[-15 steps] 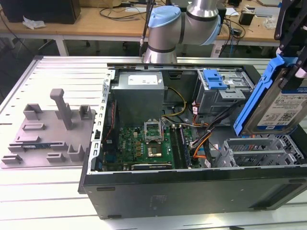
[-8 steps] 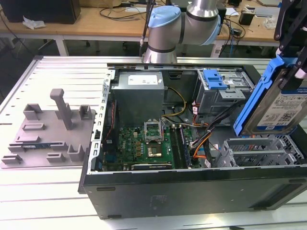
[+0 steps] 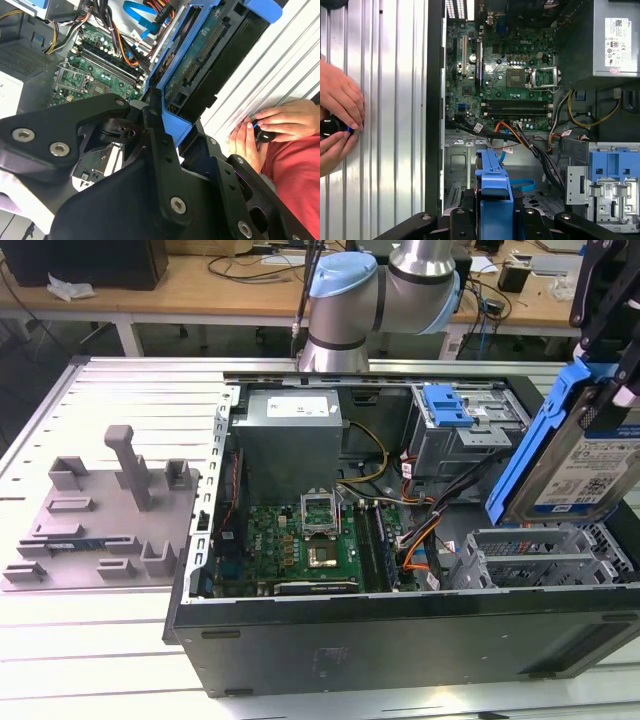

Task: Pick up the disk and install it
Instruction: 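Insert the disk into the insertion slot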

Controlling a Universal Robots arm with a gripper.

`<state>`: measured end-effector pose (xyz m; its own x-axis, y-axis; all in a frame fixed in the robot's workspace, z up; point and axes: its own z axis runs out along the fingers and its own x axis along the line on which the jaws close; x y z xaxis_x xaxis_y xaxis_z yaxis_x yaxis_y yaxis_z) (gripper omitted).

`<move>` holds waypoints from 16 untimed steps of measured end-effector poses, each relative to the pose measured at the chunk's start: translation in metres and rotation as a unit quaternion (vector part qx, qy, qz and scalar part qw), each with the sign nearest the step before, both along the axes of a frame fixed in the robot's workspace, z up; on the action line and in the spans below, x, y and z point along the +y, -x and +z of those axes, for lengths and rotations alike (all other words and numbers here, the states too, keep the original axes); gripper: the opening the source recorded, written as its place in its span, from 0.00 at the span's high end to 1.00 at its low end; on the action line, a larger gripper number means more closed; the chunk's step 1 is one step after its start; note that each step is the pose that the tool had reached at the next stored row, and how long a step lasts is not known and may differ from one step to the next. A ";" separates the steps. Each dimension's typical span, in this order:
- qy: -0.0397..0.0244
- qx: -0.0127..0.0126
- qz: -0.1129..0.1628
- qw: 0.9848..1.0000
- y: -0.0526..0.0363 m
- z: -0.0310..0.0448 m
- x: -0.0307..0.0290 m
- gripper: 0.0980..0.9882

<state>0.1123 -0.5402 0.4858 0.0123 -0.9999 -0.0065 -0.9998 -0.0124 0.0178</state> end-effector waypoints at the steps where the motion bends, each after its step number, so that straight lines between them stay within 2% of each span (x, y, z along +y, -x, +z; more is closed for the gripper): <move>1: 0.000 0.000 0.000 1.000 0.0000 -0.0004 0.0000 0.70; 16: 0.000 0.000 0.000 1.000 0.0000 -0.0077 -0.0004 0.70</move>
